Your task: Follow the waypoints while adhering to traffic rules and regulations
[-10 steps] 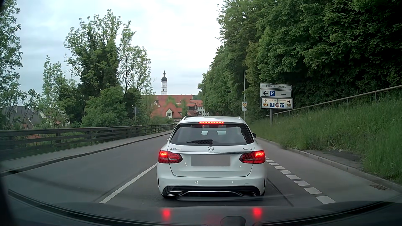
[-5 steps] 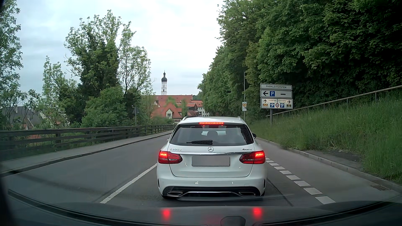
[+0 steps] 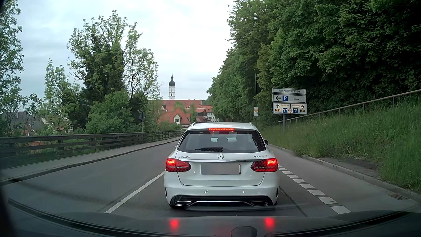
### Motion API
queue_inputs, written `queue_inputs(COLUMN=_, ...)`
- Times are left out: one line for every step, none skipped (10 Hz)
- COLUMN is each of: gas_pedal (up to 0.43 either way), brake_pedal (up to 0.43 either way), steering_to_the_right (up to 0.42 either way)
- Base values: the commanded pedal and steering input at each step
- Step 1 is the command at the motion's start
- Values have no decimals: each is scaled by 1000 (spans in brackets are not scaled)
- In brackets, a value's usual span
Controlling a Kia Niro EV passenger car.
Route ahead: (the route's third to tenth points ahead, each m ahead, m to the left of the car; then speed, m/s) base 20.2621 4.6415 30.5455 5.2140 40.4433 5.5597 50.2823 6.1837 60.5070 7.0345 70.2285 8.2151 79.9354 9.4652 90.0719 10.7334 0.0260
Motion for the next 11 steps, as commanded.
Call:
queue_inputs(gas_pedal=0, brake_pedal=311, steering_to_the_right=-3)
queue_inputs(gas_pedal=0, brake_pedal=305, steering_to_the_right=-3)
queue_inputs(gas_pedal=0, brake_pedal=311, steering_to_the_right=-3)
queue_inputs(gas_pedal=0, brake_pedal=311, steering_to_the_right=-3)
queue_inputs(gas_pedal=0, brake_pedal=311, steering_to_the_right=-3)
queue_inputs(gas_pedal=0, brake_pedal=311, steering_to_the_right=-3)
queue_inputs(gas_pedal=0, brake_pedal=311, steering_to_the_right=-3)
queue_inputs(gas_pedal=0, brake_pedal=311, steering_to_the_right=-3)
queue_inputs(gas_pedal=0, brake_pedal=311, steering_to_the_right=-3)
queue_inputs(gas_pedal=0, brake_pedal=311, steering_to_the_right=-3)
queue_inputs(gas_pedal=0, brake_pedal=311, steering_to_the_right=-3)
